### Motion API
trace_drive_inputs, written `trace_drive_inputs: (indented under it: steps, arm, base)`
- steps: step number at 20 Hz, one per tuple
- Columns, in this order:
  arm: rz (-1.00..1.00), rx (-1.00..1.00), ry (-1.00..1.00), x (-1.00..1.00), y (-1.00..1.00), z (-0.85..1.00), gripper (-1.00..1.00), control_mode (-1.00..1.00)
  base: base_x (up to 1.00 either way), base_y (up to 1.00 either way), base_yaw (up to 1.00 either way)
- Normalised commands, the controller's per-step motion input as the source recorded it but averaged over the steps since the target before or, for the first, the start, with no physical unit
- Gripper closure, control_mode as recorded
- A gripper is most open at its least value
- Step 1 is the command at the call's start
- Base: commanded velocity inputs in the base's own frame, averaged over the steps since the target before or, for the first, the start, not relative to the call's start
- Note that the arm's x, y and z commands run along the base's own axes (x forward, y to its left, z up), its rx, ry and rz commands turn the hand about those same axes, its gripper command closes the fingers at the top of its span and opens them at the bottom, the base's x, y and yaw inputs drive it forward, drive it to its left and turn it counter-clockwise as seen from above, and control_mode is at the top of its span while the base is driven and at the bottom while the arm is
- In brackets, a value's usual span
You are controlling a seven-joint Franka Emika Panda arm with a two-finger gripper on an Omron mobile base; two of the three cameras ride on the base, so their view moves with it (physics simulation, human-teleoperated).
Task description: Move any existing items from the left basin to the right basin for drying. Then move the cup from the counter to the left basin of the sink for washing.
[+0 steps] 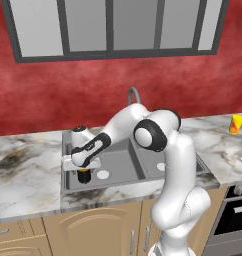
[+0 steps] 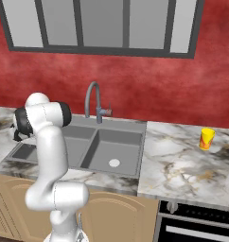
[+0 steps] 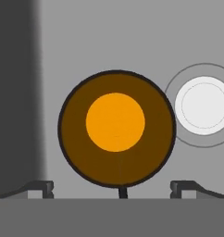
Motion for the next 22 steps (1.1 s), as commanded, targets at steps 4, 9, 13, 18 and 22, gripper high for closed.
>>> trace_drive_inputs:
  steps: [4,9,13,18,22]
  arm:
    - [0.0,0.0,0.0,-0.02,0.0,-0.11,-1.0,-1.0]
    - [0.0,0.0,0.0,-0.06,0.0,-0.11,-1.0,-1.0]
    - [0.0,0.0,0.0,-0.15,0.0,-0.09,-1.0,-1.0]
    - [0.0,0.0,0.0,-0.15,0.0,-0.09,-1.0,-1.0]
    - [0.0,0.0,0.0,-0.13,0.0,-0.06,-1.0,-1.0]
  base:
    - [0.0,0.0,0.0]
    - [0.0,0.0,0.0]
    - [0.0,0.0,0.0]
    - [0.0,0.0,0.0]
    - [0.0,0.0,0.0]
